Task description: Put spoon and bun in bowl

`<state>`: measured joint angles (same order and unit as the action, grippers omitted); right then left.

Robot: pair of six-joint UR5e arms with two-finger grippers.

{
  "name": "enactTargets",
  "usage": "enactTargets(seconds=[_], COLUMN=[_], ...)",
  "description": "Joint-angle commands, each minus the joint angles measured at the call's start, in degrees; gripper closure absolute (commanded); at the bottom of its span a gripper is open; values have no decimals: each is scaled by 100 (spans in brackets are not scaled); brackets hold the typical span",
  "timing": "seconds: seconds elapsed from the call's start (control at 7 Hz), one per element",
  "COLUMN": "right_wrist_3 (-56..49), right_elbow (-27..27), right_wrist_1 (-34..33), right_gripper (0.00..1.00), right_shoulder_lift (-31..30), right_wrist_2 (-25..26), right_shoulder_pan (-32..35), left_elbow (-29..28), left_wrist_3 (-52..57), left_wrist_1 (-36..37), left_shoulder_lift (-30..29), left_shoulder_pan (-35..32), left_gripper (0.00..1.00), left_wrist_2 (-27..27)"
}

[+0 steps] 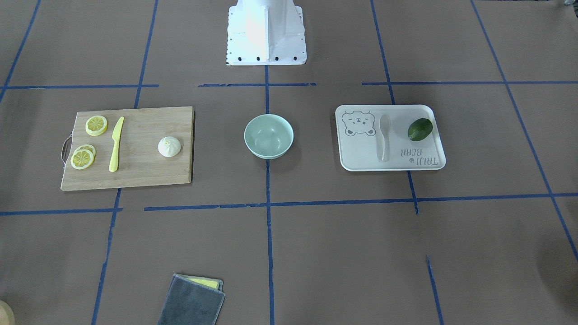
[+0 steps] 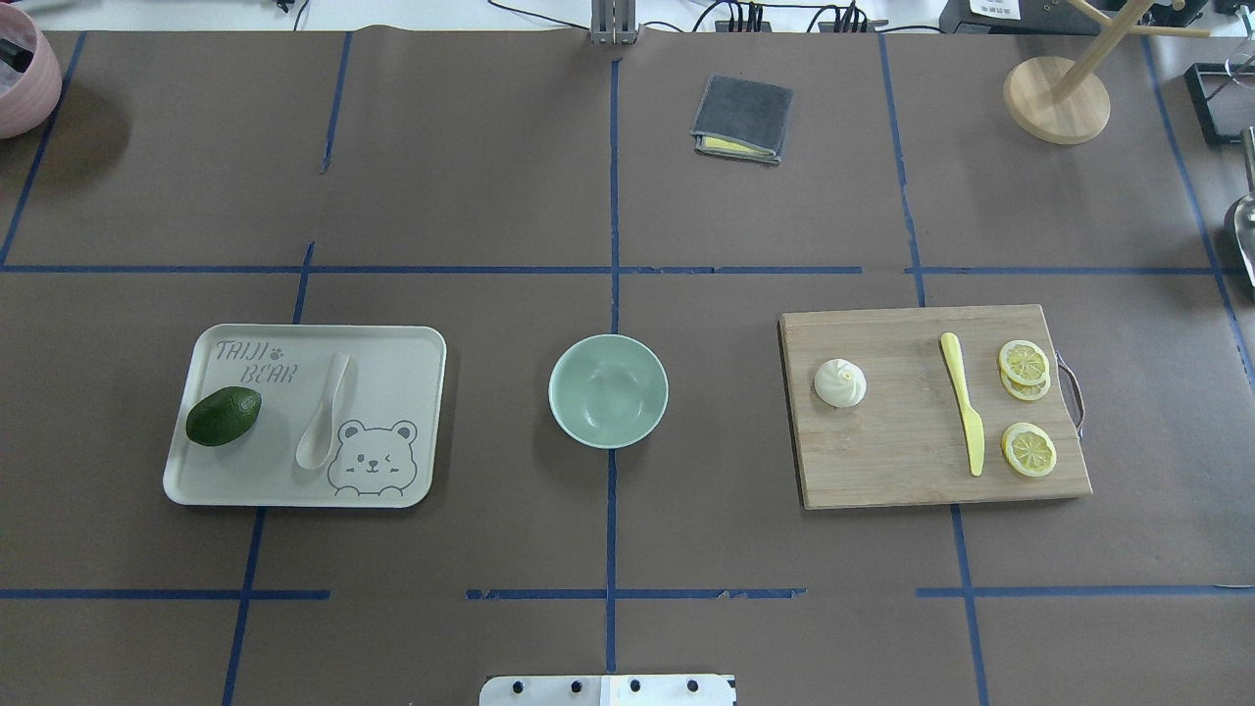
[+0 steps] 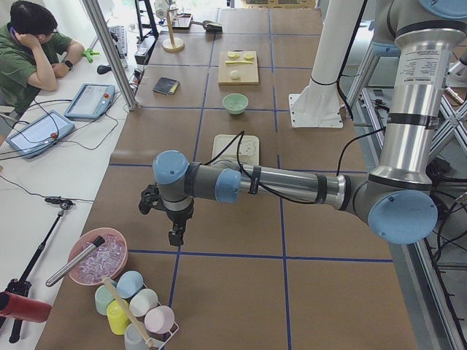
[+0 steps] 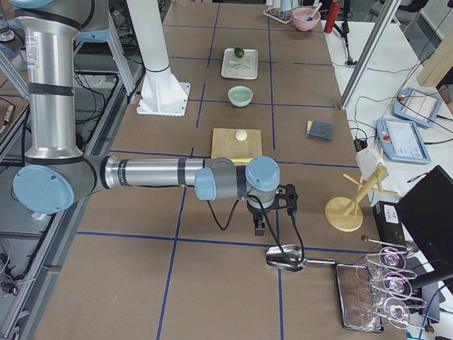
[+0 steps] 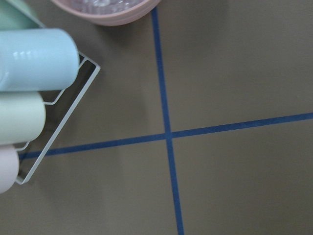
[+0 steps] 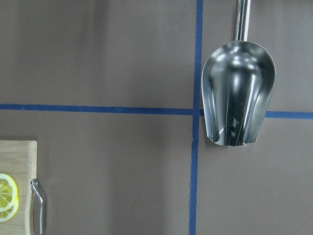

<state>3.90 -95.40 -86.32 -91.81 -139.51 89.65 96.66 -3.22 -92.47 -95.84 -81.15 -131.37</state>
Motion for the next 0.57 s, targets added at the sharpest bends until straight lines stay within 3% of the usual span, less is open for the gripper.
enactTargets(seconds=[0.0,0.43], right_wrist_3=[6,119], right_elbow=[-66,-277], right_wrist_1=[1,-34], right_gripper=[0,0], right_shoulder_lift=[76,304], right_wrist_2=[-6,-6], right_shoulder_pan=[-9,-26], left_elbow=[685,899], left_wrist_3=[-1489,-2975], left_wrist_1=[-43,-707], left_shoulder_lift=[-74,-242], left_shoulder_pan=[895,1582], left_gripper=[0,0], left_wrist_2=[14,155])
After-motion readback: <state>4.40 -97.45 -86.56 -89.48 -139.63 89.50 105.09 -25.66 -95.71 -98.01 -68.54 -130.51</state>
